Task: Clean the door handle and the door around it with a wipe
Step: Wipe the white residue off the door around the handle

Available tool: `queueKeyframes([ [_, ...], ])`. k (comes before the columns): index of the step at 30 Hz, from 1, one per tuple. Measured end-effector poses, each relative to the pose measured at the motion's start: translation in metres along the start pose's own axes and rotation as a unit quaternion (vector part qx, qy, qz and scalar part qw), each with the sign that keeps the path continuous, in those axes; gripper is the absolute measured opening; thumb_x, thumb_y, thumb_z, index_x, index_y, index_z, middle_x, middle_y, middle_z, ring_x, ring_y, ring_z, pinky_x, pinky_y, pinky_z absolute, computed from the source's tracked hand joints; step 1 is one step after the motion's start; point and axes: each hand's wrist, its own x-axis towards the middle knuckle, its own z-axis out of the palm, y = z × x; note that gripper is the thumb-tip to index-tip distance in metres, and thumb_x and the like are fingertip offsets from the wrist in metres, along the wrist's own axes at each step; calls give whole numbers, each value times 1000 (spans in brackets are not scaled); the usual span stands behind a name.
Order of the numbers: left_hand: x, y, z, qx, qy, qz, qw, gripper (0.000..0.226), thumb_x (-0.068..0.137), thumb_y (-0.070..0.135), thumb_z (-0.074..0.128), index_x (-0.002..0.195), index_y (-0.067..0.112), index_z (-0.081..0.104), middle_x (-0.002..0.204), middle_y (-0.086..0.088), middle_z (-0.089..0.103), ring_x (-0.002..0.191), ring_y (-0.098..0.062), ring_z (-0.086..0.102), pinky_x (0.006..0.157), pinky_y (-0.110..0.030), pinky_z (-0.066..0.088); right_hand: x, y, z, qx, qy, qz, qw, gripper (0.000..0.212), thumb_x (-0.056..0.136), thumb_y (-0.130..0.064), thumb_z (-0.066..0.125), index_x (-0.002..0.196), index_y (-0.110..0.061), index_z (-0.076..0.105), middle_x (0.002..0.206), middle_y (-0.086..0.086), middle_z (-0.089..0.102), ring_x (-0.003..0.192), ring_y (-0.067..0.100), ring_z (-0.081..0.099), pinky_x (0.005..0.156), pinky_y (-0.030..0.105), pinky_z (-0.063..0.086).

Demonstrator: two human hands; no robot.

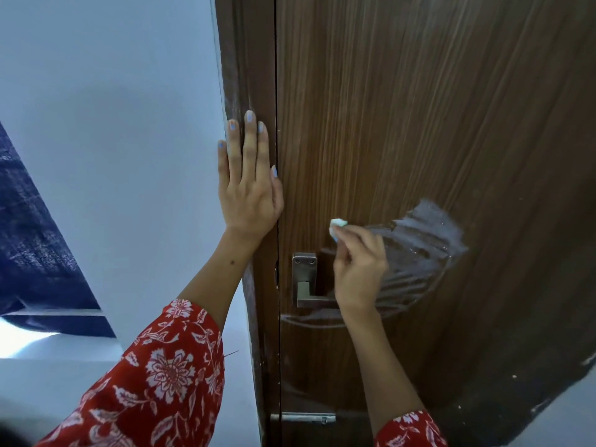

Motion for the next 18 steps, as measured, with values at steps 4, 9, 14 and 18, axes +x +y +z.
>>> queueKeyframes([
  [4, -1, -1, 1, -2, -1, 0, 1000, 53, 95, 16, 38, 145, 1, 28, 149, -20, 34, 140, -37, 25, 117, -47, 21, -16, 11, -3, -40, -50, -58, 996, 27, 74, 0, 67, 97, -11, 72, 95, 2, 69, 86, 14, 56, 72, 23, 49],
  [9, -1, -1, 1, -1, 0, -2, 1000, 53, 94, 16, 38, 144, 1, 29, 149, -20, 35, 140, -37, 26, 117, -46, 20, -15, 6, 0, 3, 7, 29, 1000, 26, 78, 0, 65, 103, -6, 70, 99, 8, 65, 92, 16, 57, 87, 11, 41],
  [14, -1, -1, 0, -8, -4, -4, 1000, 53, 94, 15, 39, 144, 1, 30, 149, -20, 34, 140, -37, 25, 117, -46, 21, -31, 15, 1, 13, -56, -8, 998, 31, 75, 6, 67, 103, -6, 70, 101, 10, 64, 93, 19, 60, 84, 28, 53],
  [18, -1, 0, 0, -9, -4, -5, 1000, 52, 93, 14, 40, 143, 1, 32, 149, -20, 35, 140, -37, 26, 117, -46, 21, -25, 10, 4, 33, 13, 54, 998, 31, 78, 7, 65, 106, -5, 68, 105, 13, 60, 97, 19, 58, 87, 26, 51],
])
